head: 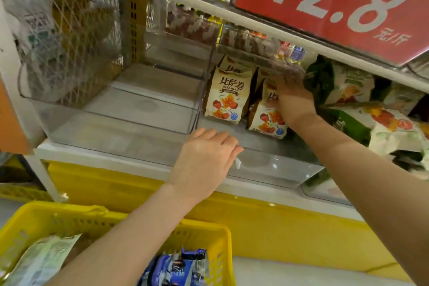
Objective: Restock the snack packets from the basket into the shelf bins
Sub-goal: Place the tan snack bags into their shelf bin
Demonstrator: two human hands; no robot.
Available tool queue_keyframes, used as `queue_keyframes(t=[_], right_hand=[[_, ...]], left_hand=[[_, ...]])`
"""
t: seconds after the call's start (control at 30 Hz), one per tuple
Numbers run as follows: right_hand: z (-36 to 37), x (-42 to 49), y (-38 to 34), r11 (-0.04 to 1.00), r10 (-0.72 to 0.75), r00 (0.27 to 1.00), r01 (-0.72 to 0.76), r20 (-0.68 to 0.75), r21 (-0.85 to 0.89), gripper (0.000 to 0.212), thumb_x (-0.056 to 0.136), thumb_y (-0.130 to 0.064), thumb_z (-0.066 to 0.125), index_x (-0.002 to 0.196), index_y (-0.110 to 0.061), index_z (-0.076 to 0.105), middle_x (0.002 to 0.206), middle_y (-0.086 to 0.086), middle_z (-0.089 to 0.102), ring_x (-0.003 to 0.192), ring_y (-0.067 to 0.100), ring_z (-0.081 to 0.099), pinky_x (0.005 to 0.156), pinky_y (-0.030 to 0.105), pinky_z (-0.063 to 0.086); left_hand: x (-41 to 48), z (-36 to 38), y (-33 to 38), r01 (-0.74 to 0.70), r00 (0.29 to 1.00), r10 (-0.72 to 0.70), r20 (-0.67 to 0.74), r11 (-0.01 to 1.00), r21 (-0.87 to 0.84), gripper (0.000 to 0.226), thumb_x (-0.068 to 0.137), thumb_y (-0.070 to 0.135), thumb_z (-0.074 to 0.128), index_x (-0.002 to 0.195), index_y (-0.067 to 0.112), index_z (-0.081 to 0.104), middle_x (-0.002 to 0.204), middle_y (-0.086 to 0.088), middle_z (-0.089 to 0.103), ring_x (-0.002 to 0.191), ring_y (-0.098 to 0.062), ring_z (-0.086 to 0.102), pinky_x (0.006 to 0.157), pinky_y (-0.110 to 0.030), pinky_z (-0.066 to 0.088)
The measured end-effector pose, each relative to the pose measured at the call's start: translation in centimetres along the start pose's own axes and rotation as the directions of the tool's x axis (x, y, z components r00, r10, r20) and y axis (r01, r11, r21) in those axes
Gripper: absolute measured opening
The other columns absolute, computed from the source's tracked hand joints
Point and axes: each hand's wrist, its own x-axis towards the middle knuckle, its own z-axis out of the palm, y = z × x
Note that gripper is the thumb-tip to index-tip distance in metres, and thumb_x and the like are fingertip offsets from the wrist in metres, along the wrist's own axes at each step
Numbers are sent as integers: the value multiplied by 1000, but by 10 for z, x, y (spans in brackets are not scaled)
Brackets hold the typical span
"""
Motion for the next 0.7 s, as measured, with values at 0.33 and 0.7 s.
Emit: queue_keyframes(t=[0.33, 0.7], right_hand=[[-28, -44, -9, 938, -7, 985, -54, 174, 342, 51, 94, -34, 50, 141, -20, 34, 146, 8, 36, 124, 28, 48, 97, 39, 45], [-69, -187, -53, 897, -299, 947, 236, 118, 374, 53, 97, -37, 39, 144, -14, 29, 150, 2, 31, 140, 14, 23, 113, 18, 8]], left_hand=[[0, -8, 4, 34, 997, -35, 71, 999, 12, 44, 96, 33, 26, 88, 19, 67, 79, 4, 68, 72, -13, 60, 70, -28, 44], [-30, -52, 13, 136, 965, -116, 237, 988, -73, 42, 99, 34, 32, 139, 20, 35, 137, 3, 43, 127, -12, 37, 106, -26, 26]])
